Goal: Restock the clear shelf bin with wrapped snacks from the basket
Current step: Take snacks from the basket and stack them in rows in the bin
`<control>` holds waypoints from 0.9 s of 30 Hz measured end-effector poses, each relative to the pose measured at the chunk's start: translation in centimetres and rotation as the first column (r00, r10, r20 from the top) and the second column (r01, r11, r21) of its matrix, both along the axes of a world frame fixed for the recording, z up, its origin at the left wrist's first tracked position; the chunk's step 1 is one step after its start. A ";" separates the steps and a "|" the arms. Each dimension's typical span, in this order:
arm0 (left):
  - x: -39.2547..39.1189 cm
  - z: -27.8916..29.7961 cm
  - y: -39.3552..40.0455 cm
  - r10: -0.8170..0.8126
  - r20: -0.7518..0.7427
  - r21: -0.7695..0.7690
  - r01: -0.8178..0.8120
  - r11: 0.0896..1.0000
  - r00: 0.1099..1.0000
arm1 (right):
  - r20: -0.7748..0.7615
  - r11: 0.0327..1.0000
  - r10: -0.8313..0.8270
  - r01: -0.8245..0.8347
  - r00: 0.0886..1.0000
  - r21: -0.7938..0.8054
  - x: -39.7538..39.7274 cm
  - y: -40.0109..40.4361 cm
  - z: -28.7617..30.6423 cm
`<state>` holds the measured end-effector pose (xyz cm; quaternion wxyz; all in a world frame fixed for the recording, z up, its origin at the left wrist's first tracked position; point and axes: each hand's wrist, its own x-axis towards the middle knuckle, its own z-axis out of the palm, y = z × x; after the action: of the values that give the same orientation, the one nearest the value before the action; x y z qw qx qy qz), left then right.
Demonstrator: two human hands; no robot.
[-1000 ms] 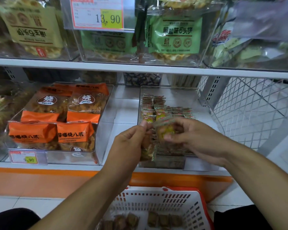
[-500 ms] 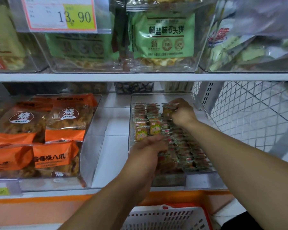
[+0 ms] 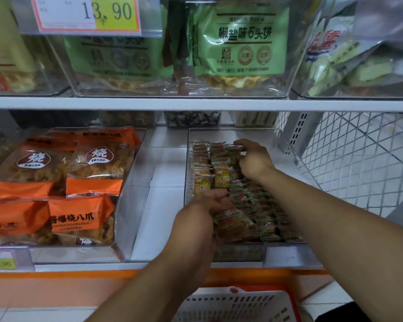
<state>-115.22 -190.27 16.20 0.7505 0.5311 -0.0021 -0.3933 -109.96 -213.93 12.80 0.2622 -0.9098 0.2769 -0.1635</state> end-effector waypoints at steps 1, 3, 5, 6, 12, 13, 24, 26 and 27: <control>0.0 -0.1 0.2 0.012 0.012 -0.011 -0.012 1.000 1.000 | 0.003 1.000 -0.002 0.002 1.000 0.012 -0.1 0.0 0.2; 0.0 -0.1 0.9 0.030 0.048 -0.050 -0.027 0.998 0.998 | 0.037 0.999 -0.022 0.021 0.999 0.040 -0.7 0.1 1.3; 0.0 0.1 1.6 0.045 0.087 -0.122 -0.034 0.992 0.995 | 0.134 0.998 -0.047 0.041 0.990 0.047 -1.8 1.0 2.9; 0.0 0.2 1.9 0.052 0.112 -0.153 -0.035 0.988 0.992 | 0.180 0.998 -0.046 0.037 0.983 0.054 -2.5 1.6 3.8; -0.5 0.8 3.7 0.081 0.285 -0.231 -0.014 0.973 0.955 | 0.134 0.641 0.331 -0.327 0.934 0.694 -10.4 8.0 7.7; -0.5 0.9 3.9 0.077 0.307 -0.226 -0.006 0.974 0.949 | 0.142 0.587 0.372 -0.351 0.917 0.729 -11.4 8.8 7.9; -1.5 0.5 5.1 0.109 0.034 -0.240 -0.098 0.966 0.993 | 0.345 0.642 0.140 -0.350 0.928 0.682 -14.7 11.6 9.3; -1.5 0.5 5.3 0.111 0.030 -0.241 -0.100 0.965 0.993 | 0.472 0.806 0.099 -0.348 0.876 0.478 -14.9 11.9 9.3; -1.6 0.6 5.4 0.114 0.023 -0.250 -0.104 0.963 0.993 | 0.523 0.870 0.137 -0.354 0.842 0.343 -15.0 12.3 9.1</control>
<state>-116.80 -184.88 16.83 0.8314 0.4395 -0.0361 -0.3381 -124.91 -201.63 21.88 0.5341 -0.7886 0.1096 -0.2843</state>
